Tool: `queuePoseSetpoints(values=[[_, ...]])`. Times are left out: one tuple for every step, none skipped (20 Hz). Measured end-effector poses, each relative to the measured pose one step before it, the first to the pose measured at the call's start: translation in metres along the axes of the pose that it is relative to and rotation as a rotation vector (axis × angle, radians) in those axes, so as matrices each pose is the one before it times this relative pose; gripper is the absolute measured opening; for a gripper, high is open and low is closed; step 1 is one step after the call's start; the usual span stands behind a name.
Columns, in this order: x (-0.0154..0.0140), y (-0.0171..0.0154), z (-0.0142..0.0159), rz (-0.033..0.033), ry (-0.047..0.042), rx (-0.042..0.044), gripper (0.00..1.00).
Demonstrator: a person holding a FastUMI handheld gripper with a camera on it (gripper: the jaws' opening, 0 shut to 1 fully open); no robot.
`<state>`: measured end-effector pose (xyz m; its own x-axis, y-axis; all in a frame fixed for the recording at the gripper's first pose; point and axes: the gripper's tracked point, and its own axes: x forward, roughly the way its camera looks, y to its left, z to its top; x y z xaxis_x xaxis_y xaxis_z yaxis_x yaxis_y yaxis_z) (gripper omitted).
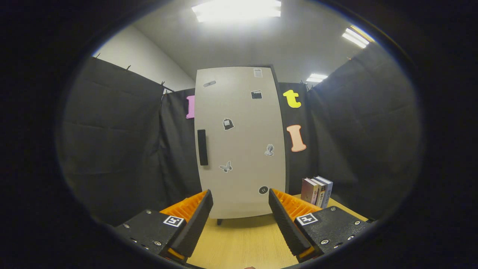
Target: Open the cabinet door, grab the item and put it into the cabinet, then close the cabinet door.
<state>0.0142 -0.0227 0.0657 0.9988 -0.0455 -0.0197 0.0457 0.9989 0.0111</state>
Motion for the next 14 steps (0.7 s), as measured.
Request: queuePoseSetpoints(values=[[-0.00109,0.00014,0.00005,0.00185,-0.00001,0.00240,0.93],[-0.00003,0.00090,0.00077,0.00278,-0.00146,0.00252,0.93],[-0.00034,0.00046,0.00120,0.00065,-0.00456,0.00150,0.93],[-0.00018,0.00026,0.00076,-0.00044,0.00009,0.00026,0.93],[-0.00023,0.00019,-0.00024,0.00221,-0.00067,0.00112,0.93],[-0.00187,-0.00054,0.00095,-0.00004,-0.00068,-0.00050,0.93],[-0.00186,-0.00017,0.00017,-0.00038,-0.00027,-0.00078,0.93],[-0.00105,0.00020,-0.00005,-0.00018,0.00133,0.00014,0.93],[0.00036,0.00061,-0.00096,0.00180,0.00259,0.00094,0.93],[0.00089,0.00033,-0.00046,0.00054,0.00231,-0.00031,0.93],[0.00116,0.00013,-0.00008,0.00106,0.00128,-0.00070,0.93],[-0.00032,0.00071,-0.00102,0.00129,0.00211,-0.00119,0.93],[0.00002,0.00026,-0.00001,0.00128,-0.00165,0.00000,0.93],[0.00044,0.00061,0.00042,0.00180,0.00234,-0.00047,0.93]])
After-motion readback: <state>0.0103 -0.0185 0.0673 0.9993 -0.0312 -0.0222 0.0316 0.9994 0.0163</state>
